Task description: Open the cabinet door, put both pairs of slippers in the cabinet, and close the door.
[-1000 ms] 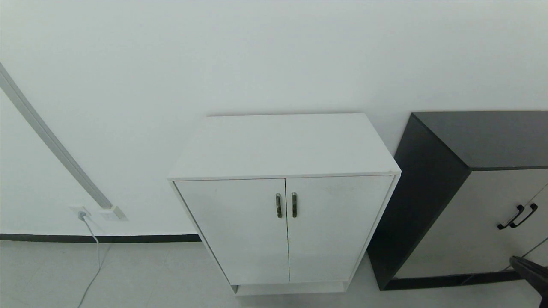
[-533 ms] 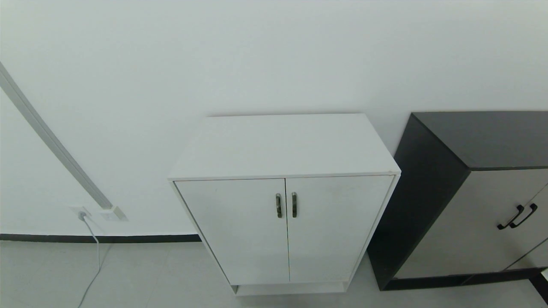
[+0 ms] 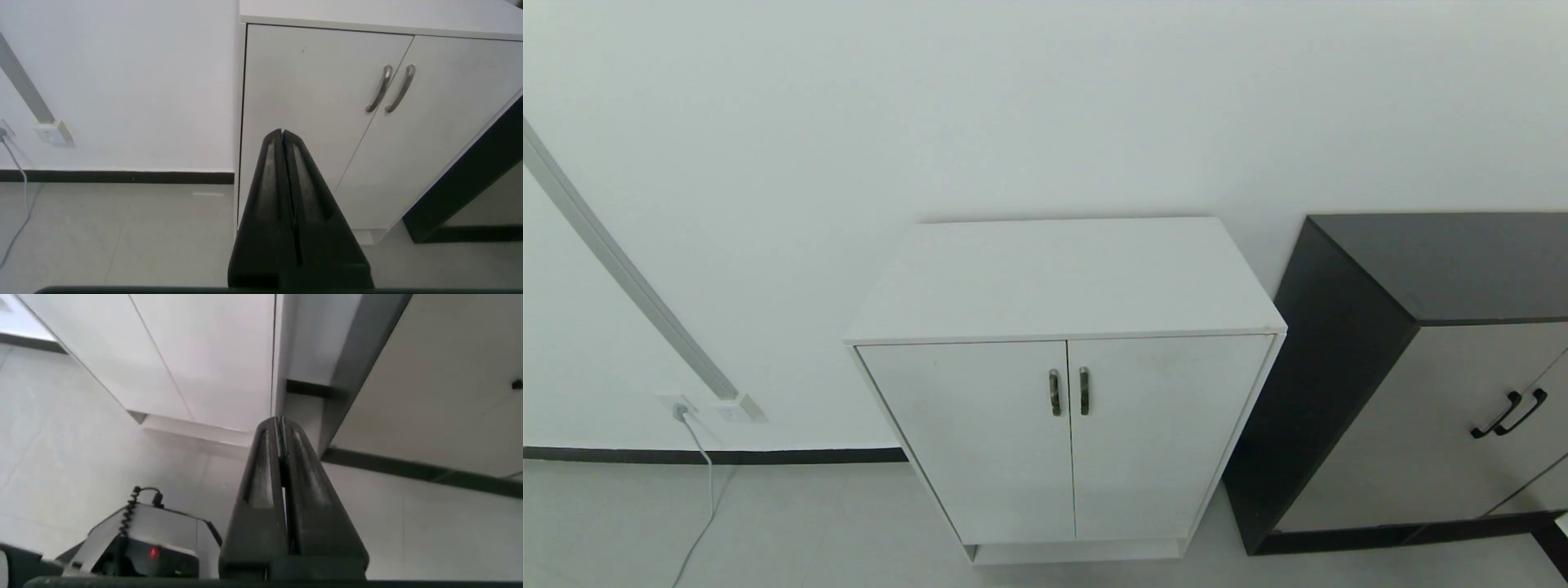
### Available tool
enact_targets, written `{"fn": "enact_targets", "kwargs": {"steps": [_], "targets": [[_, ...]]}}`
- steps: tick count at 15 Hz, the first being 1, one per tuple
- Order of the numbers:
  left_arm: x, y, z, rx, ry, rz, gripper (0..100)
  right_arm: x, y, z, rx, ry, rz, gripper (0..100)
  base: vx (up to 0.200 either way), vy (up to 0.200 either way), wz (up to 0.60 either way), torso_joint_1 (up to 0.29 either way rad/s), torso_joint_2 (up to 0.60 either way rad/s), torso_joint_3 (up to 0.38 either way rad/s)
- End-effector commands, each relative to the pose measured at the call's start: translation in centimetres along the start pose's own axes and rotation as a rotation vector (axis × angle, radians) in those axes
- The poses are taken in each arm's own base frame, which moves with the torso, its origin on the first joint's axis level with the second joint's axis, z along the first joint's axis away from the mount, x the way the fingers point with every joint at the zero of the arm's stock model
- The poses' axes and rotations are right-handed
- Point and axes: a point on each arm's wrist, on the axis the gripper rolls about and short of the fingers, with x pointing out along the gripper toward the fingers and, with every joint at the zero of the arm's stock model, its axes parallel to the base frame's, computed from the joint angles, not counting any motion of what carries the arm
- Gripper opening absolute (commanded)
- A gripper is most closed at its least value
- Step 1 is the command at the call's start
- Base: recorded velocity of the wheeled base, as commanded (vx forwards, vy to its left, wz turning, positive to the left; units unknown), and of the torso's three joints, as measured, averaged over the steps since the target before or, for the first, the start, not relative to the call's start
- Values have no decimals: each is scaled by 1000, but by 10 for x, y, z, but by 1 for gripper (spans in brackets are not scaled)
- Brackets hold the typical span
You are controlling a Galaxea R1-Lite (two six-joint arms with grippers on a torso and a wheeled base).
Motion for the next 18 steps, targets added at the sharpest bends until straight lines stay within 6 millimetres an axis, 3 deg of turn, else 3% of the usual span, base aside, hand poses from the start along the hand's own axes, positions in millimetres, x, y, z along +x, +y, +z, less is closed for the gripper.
{"fn": "enact_targets", "kwargs": {"steps": [1,6,12,18], "targets": [[0,0,0,1,0,1,0,-2,0,-1,-6,-25,13,0,0,0,0,0,0,0],[0,0,0,-1,2,1,0,-4,1,-6,-17,-12,64,0,0,0,0,0,0,0],[0,0,0,1,0,1,0,-17,4,-11,16,-193,-139,0,0,0,0,0,0,0],[0,0,0,-1,2,1,0,-25,8,-16,20,-319,-208,0,0,0,0,0,0,0]]}}
